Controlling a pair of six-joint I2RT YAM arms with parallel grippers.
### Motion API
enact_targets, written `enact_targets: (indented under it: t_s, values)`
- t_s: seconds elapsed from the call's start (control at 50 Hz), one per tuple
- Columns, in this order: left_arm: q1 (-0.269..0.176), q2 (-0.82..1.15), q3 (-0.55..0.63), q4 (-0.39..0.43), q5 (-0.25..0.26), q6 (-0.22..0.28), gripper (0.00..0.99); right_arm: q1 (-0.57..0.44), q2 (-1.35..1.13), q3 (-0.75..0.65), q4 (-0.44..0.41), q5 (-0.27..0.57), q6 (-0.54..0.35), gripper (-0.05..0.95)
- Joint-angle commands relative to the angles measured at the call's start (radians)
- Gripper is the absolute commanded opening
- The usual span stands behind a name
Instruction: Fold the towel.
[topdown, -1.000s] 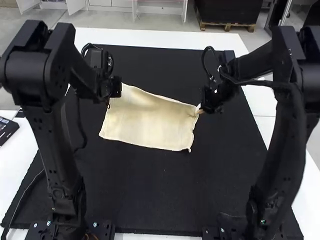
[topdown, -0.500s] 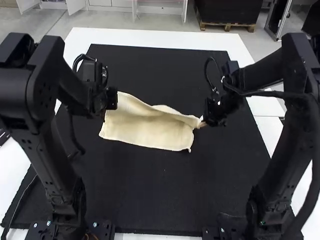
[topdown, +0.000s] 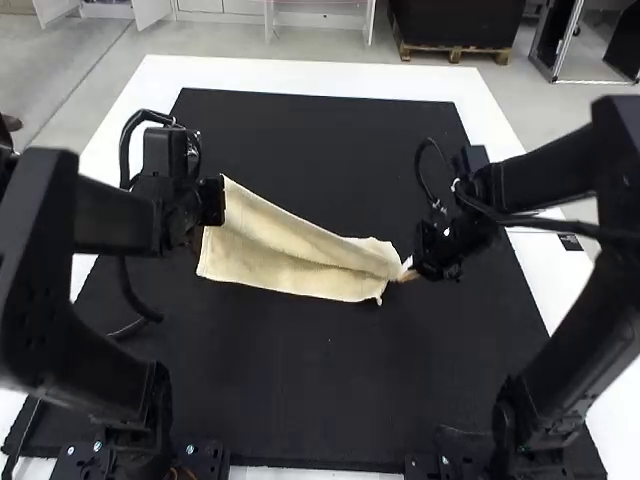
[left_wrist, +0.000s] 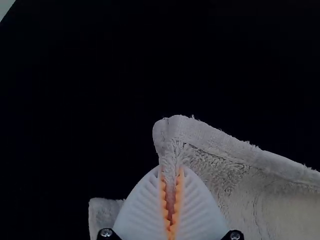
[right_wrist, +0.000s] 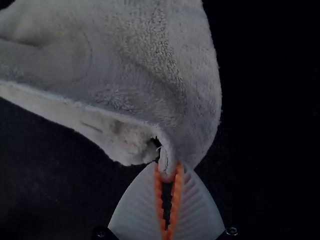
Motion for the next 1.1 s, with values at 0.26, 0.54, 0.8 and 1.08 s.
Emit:
enact_targets:
  t_s: [0.26, 0.54, 0.8, 1.08]
  values:
    - [0.003, 0.036, -0.029, 0.024, 0.013, 0.048, 0.020, -0.001, -0.047, -0.034, 0.092, 0.031, 0.076, -0.01]
    - [0.003, 0.062, -0.047, 0.044, 0.016, 0.059, 0.026, 0.005, -0.047, -0.057, 0.104, 0.022, 0.081, 0.00]
    - [0.003, 0.062, -0.054, 0.047, 0.014, 0.068, 0.990, 0.025, -0.050, -0.080, 0.187, 0.002, 0.105, 0.92]
    - [0.001, 0.064, -0.047, 0.072, 0.045, 0.070, 0.980, 0.048, -0.056, -0.083, 0.196, -0.006, 0.121, 0.92]
